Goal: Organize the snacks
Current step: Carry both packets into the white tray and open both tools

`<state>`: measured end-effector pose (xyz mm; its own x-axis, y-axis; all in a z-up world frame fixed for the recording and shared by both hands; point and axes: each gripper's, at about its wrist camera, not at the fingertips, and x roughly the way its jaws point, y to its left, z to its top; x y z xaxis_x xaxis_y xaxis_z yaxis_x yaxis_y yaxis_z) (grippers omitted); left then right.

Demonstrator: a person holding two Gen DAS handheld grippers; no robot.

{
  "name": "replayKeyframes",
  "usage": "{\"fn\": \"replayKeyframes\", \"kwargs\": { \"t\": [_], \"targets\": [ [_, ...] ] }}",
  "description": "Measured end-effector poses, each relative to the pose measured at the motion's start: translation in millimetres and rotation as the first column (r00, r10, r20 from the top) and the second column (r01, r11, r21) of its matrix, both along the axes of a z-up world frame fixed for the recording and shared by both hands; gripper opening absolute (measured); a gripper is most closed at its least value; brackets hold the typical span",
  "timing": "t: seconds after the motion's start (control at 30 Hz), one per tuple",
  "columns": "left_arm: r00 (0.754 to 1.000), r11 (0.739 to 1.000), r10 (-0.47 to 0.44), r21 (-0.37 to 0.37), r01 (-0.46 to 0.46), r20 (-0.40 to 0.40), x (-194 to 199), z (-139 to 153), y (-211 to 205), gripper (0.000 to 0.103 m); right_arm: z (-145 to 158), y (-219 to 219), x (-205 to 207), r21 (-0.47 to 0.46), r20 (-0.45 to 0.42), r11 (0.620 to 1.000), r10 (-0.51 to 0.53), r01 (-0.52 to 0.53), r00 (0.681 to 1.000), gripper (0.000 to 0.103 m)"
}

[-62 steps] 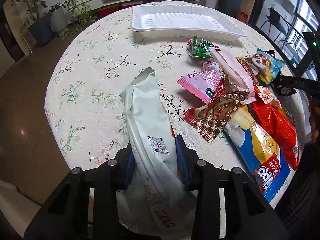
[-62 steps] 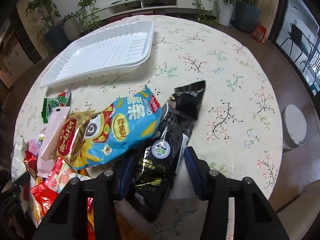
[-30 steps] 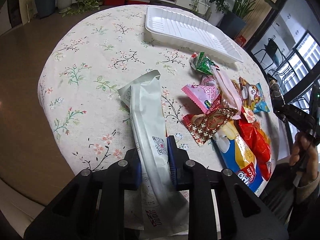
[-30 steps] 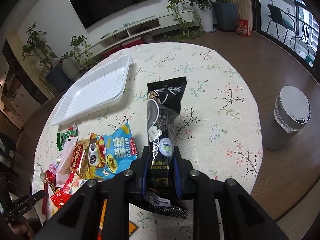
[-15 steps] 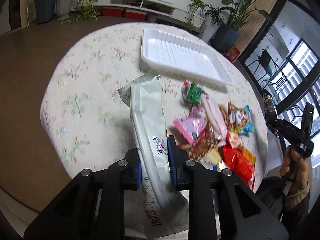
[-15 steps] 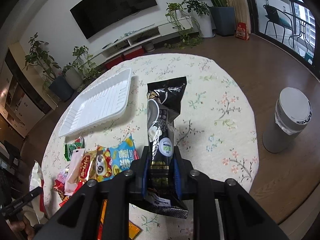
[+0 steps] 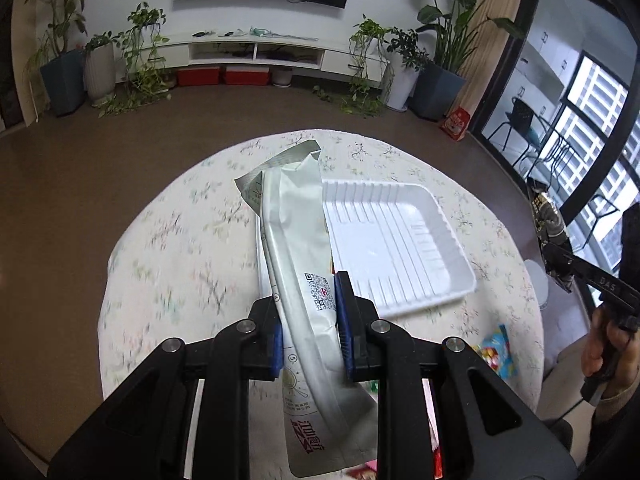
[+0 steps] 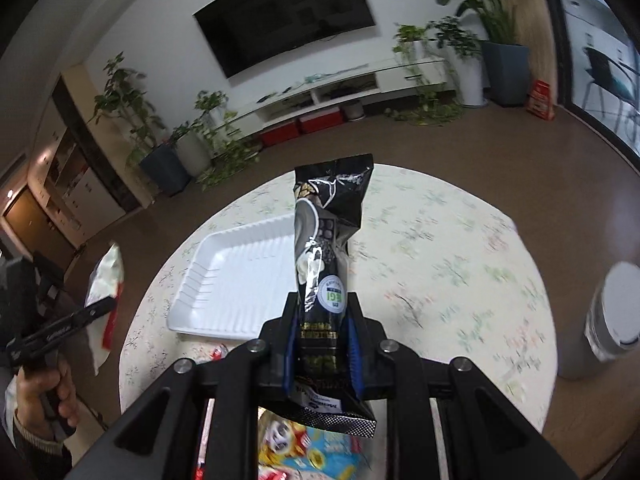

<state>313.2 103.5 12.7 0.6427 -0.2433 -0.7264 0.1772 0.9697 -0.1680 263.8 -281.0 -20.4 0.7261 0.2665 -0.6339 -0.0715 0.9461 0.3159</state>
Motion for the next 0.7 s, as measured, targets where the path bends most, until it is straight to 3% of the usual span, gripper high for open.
{"fn": "replayKeyframes", "kwargs": {
  "t": [0.13, 0.27, 0.47, 0.7],
  "targets": [
    [0.999, 0.999, -0.040, 0.027, 0.040, -0.024, 46, -8, -21, 0.019, -1, 29, 37, -0.006, -0.031, 0.997, 0.074, -0.075, 0.997, 0.023],
    [0.995, 0.997, -0.057, 0.043, 0.060, -0.079, 81, -34, -41, 0.019, -16, 59, 68, -0.017, -0.079, 0.992, 0.126, -0.128, 0.989, 0.023],
    [0.985, 0.996, -0.043, 0.067, 0.054, -0.167, 123, -81, -57, 0.019, -57, 83, 100, -0.042, -0.173, 0.989, 0.134, -0.143, 0.976, 0.023],
    [0.985, 0.995, -0.024, 0.091, 0.040, -0.168, 148, -107, -65, 0.019, -84, 80, 121, -0.057, -0.228, 0.991, 0.105, -0.121, 0.968, 0.023]
  ]
}}
